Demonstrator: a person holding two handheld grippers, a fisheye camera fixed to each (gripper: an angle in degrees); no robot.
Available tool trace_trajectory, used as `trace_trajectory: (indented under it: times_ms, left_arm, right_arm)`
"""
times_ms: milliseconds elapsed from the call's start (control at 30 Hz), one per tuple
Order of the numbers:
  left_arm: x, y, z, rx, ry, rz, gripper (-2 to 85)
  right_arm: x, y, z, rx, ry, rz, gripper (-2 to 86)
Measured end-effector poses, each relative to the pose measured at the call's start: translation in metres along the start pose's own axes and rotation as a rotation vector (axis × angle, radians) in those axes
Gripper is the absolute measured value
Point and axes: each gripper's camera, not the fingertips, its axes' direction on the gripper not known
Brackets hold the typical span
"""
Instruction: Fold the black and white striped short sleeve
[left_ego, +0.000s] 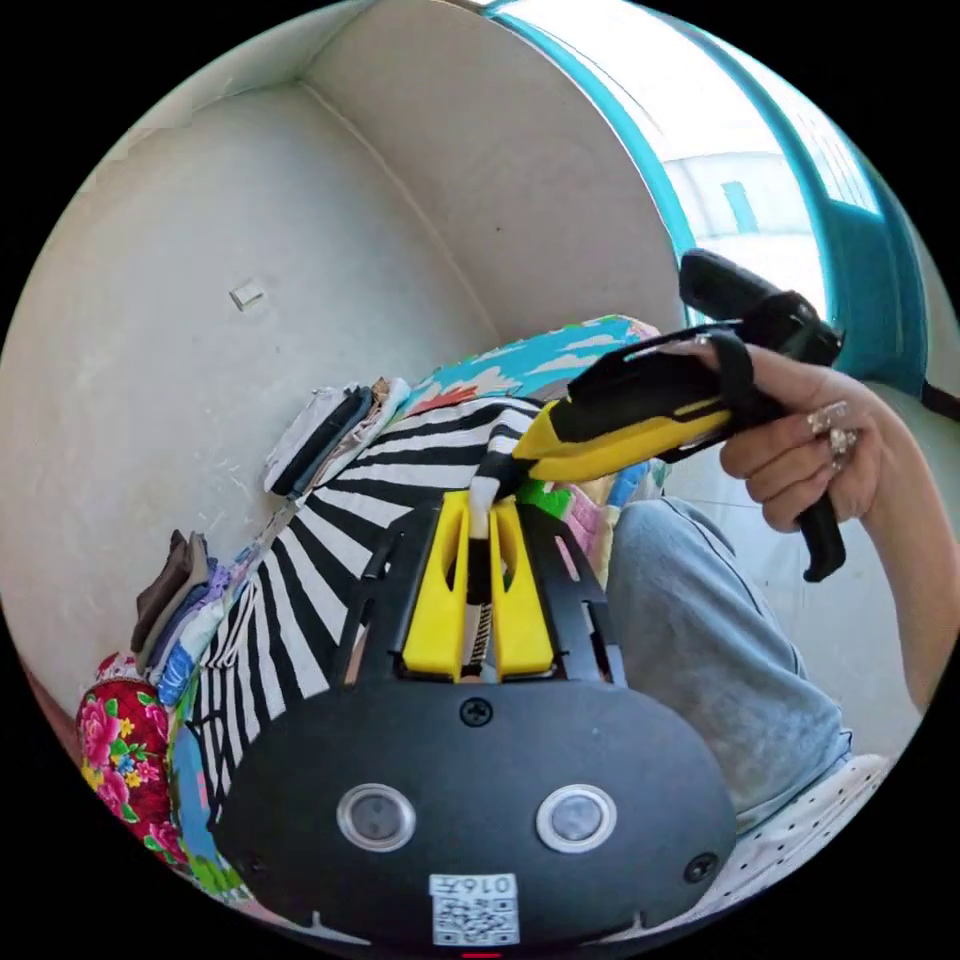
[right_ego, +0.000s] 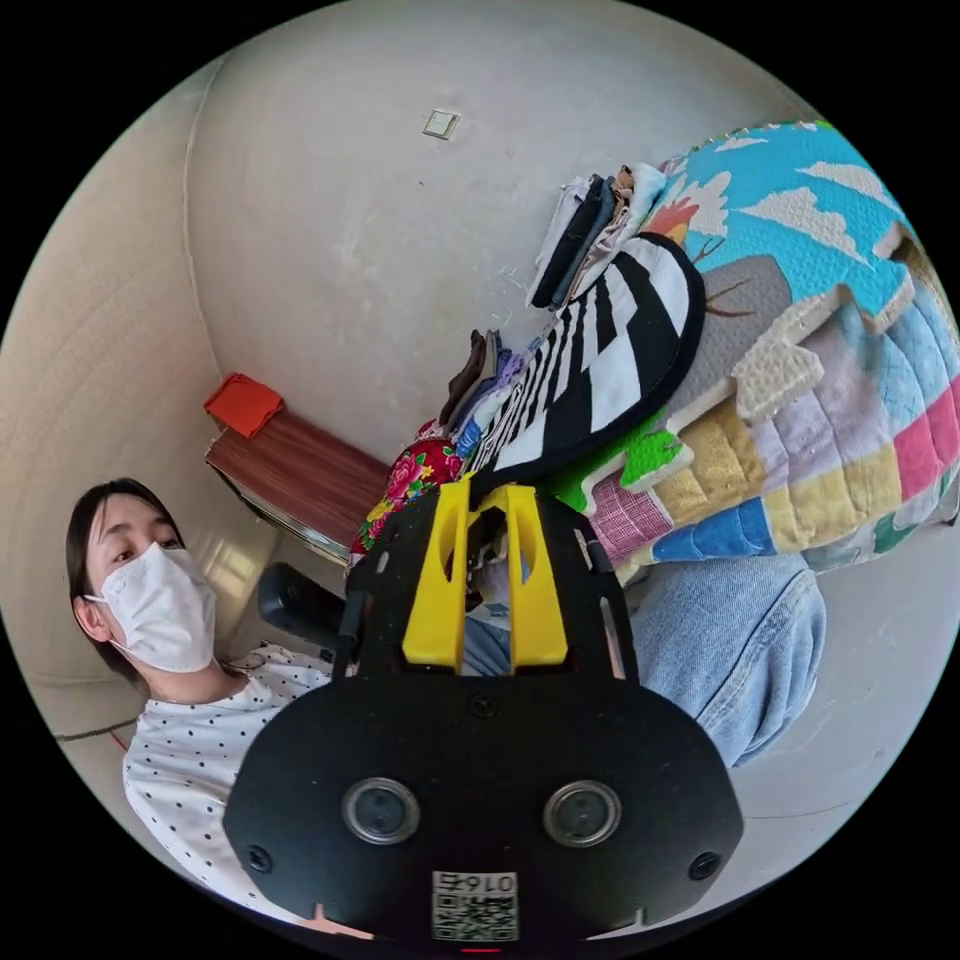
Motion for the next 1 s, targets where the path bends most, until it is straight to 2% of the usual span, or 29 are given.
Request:
trace_trajectory:
  times_ms: [167,367,567,733,900,1000]
  left_arm:
    - [-0.026,0.008,0.011,0.015,0.156,-0.108,0.6]
    - [-0.027,0.019,0.028,0.02,0.182,-0.122,0.5]
    - [-0.032,0.026,0.044,0.027,0.154,-0.147,0.5]
    - [-0.066,0.033,0.066,0.023,0.263,-0.265,0.6]
    - [-0.093,0.043,0.089,0.04,0.38,-0.318,0.5]
    - [-0.095,0.049,0.098,0.048,0.39,-0.316,0.4]
  right_arm:
    - [0.052,0.001,-0.019,0.085,-0.025,0.113,7.2]
    - [0.076,-0.022,-0.011,0.091,-0.071,0.146,8.1]
    - [0.077,-0.065,-0.009,0.064,-0.016,0.174,10.1]
    - [0.069,-0.063,-0.006,-0.018,-0.01,0.15,13.7]
    - [0.065,-0.052,-0.011,0.007,-0.07,0.197,16.1]
    - [0.071,-0.062,-0.01,0.043,-0.117,0.246,16.8]
